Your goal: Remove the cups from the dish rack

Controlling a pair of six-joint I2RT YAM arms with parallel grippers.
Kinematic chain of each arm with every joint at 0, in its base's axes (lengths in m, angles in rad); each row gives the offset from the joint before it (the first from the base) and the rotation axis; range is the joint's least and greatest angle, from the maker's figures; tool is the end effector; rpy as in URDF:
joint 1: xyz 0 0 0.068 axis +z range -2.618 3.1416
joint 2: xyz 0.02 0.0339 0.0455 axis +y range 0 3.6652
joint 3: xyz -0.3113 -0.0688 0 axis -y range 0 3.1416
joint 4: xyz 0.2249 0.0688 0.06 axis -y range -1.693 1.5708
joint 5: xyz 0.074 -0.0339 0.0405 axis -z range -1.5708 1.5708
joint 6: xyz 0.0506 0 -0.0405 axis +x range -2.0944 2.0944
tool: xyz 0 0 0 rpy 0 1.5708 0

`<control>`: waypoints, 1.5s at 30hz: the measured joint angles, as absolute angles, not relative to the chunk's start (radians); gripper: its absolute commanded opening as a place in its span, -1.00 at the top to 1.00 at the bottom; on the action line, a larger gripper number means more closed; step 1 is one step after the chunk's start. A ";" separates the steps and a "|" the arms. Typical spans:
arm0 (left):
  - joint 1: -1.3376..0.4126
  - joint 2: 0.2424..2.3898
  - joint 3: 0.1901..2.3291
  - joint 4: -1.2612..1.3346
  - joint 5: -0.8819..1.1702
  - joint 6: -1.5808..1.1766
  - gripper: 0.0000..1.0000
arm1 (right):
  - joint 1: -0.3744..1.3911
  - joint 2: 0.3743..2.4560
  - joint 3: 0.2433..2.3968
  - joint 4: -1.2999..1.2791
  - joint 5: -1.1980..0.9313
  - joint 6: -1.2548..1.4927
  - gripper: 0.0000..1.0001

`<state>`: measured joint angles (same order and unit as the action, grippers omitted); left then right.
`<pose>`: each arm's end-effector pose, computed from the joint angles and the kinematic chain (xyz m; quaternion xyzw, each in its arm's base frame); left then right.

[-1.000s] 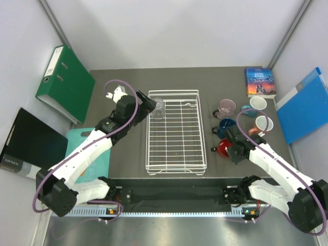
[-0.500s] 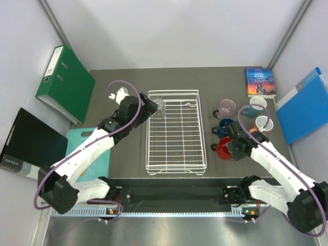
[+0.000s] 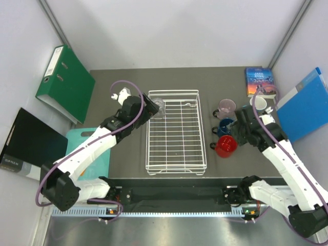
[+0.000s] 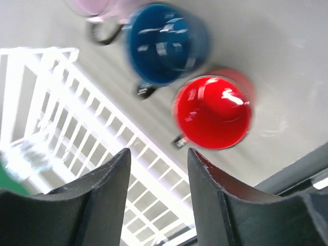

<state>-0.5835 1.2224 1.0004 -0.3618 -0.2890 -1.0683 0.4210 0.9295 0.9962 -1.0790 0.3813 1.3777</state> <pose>0.2154 -0.1249 0.3476 -0.2754 0.8297 -0.2587 0.4110 0.1156 0.0311 0.3352 0.4808 0.8139 0.0986 0.3110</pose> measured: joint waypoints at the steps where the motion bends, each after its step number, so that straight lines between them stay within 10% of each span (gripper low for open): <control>1: -0.583 1.222 1.003 -0.363 -0.289 -1.067 -0.97 | 0.421 0.929 1.027 -1.083 0.373 1.358 0.03; 18: -0.584 1.469 1.322 -0.610 -0.386 -0.768 -0.98 | 0.422 0.964 1.089 -0.572 -0.071 0.488 -0.53; 45: -0.583 1.874 1.608 -0.669 -0.329 -0.520 -0.98 | 0.435 1.151 1.129 -0.427 -0.152 0.404 -0.51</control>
